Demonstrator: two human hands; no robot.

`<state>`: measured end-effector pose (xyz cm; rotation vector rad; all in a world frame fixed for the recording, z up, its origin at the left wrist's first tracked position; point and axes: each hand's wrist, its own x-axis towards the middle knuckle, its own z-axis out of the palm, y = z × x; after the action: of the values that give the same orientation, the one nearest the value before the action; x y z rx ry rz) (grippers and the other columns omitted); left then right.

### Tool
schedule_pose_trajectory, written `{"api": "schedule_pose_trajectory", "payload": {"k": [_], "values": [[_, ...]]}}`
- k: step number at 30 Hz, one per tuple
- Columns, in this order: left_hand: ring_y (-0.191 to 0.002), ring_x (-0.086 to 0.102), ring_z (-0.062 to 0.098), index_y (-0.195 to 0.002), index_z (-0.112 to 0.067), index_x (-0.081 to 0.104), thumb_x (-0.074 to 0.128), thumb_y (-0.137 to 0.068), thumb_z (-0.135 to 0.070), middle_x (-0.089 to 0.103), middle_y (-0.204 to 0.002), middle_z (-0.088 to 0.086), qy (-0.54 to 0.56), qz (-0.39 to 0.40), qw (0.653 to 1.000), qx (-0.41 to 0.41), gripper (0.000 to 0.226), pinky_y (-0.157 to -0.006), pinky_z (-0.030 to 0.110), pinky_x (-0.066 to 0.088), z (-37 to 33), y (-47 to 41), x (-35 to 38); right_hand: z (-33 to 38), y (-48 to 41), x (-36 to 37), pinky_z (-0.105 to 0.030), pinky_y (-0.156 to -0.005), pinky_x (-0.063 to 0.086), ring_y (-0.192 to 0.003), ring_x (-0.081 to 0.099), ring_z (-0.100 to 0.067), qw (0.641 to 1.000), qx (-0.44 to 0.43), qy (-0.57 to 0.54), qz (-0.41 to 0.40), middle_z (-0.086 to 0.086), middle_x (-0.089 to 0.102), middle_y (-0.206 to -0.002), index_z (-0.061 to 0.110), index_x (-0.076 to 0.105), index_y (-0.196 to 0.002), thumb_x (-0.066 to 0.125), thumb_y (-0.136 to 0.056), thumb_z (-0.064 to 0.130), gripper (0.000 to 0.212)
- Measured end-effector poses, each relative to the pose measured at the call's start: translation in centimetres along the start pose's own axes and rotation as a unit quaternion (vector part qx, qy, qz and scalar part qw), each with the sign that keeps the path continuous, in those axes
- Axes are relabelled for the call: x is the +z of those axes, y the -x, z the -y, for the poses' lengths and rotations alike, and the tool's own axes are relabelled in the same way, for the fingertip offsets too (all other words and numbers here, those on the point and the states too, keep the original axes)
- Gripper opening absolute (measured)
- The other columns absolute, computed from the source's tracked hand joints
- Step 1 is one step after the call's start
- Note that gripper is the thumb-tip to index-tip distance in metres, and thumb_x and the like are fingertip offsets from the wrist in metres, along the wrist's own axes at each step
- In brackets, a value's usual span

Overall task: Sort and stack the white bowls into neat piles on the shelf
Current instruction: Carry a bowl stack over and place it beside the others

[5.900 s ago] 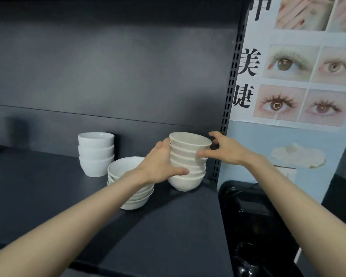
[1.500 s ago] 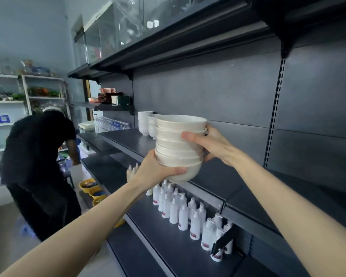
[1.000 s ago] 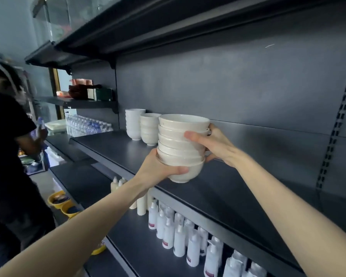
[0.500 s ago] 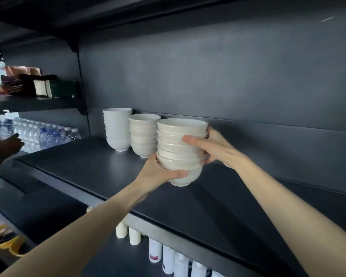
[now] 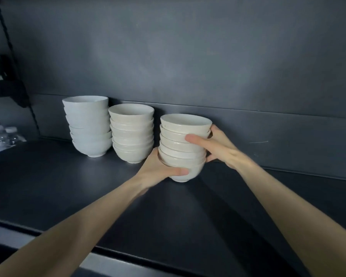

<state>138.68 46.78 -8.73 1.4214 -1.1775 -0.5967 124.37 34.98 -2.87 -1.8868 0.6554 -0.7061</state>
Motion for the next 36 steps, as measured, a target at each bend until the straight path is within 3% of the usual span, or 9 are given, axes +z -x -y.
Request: {"api": "schedule_pose_trajectory", "payload": {"k": [3,6,10,15,18,23,26,30,36], "values": [[-0.092,0.066,-0.007,-0.104,-0.031,0.061,0.083,-0.066,0.0,0.072,-0.094,-0.024,-0.003,0.011,1.0,0.01,0.054,-0.071,0.01,0.051,0.4,-1.3,-0.3,-0.1,-1.2,0.1,-0.048,-0.076,0.06,-0.108,0.062,-0.01,1.0,-0.001,0.002,-0.011,0.012,0.063,-0.118,0.027,0.045,-0.13,0.08,-0.048,0.061,0.096],[-0.085,0.063,-0.015,-0.1,-0.034,0.056,0.08,-0.068,0.006,0.068,-0.085,-0.035,0.001,0.014,1.0,0.025,0.058,-0.067,0.004,0.047,0.7,-2.2,-0.6,-0.9,-2.2,0.4,-0.048,-0.081,0.058,-0.111,0.06,-0.01,1.0,-0.003,0.0,-0.015,0.015,0.061,-0.119,0.029,0.043,-0.131,0.082,-0.054,0.057,0.091],[-0.102,0.064,-0.003,-0.116,-0.031,0.055,0.082,-0.065,0.005,0.07,-0.107,-0.021,0.009,0.011,0.999,0.034,0.068,-0.076,0.011,0.05,2.1,-3.3,-1.2,-1.8,-3.4,0.9,-0.044,-0.086,0.056,-0.114,0.058,-0.01,1.0,0.002,-0.019,-0.014,0.017,0.059,-0.121,0.031,0.04,-0.134,0.084,-0.06,0.05,0.088],[-0.11,0.059,-0.005,-0.129,-0.029,0.047,0.089,-0.061,-0.011,0.064,-0.12,-0.016,0.022,-0.028,0.999,0.035,0.082,-0.084,0.013,0.049,4.0,-4.2,-1.3,-1.8,-4.4,1.0,-0.032,-0.077,0.056,-0.106,0.057,-0.002,1.0,0.001,-0.026,-0.01,0.018,0.057,-0.119,0.03,0.037,-0.135,0.078,-0.072,0.04,0.076],[-0.115,0.055,-0.004,-0.136,-0.028,0.042,0.091,-0.058,-0.025,0.059,-0.127,-0.017,0.012,-0.051,0.998,0.032,0.092,-0.095,0.02,0.048,4.9,-4.4,-1.3,-1.7,-4.6,1.1,-0.034,-0.08,0.055,-0.106,0.057,-0.001,1.0,0.003,-0.015,-0.007,0.016,0.057,-0.12,0.03,0.037,-0.135,0.077,-0.072,0.041,0.076],[-0.107,0.05,-0.019,-0.132,-0.03,0.041,0.088,-0.063,-0.019,0.054,-0.123,-0.023,0.025,-0.051,0.996,0.064,0.085,-0.079,-0.001,0.041,4.9,-4.2,-1.3,-1.4,-4.6,1.3,-0.03,-0.081,0.053,-0.107,0.059,-0.002,1.0,0.006,-0.012,-0.024,0.016,0.061,-0.119,0.03,0.043,-0.133,0.079,-0.069,0.043,0.075],[-0.109,0.05,-0.018,-0.133,-0.032,0.039,0.088,-0.063,-0.02,0.054,-0.124,-0.023,0.046,-0.043,0.995,0.071,0.087,-0.08,-0.001,0.041,5.1,-4.4,-1.4,-1.3,-4.5,1.5,-0.033,-0.087,0.054,-0.109,0.062,-0.008,0.998,0.004,0.013,-0.058,0.012,0.063,-0.121,0.026,0.046,-0.133,0.085,-0.055,0.053,0.091],[-0.108,0.05,-0.018,-0.132,-0.035,0.037,0.087,-0.064,-0.019,0.053,-0.124,-0.024,0.066,-0.026,0.995,0.071,0.087,-0.079,-0.002,0.041,5.5,-4.5,-1.7,-1.2,-3.9,2.5,-0.028,-0.082,0.055,-0.107,0.062,-0.008,0.995,-0.012,0.002,-0.095,0.011,0.063,-0.118,0.022,0.047,-0.131,0.082,-0.066,0.043,0.077],[-0.115,0.051,-0.009,-0.135,-0.036,0.039,0.088,-0.063,-0.022,0.054,-0.128,-0.021,0.08,-0.015,0.994,0.071,0.089,-0.084,0.002,0.043,5.5,-4.4,-1.9,-1.4,-3.6,3.0,-0.034,-0.092,0.054,-0.11,0.062,-0.01,0.993,-0.005,-0.015,-0.119,0.008,0.062,-0.124,0.019,0.044,-0.136,0.085,-0.053,0.05,0.098]]}}
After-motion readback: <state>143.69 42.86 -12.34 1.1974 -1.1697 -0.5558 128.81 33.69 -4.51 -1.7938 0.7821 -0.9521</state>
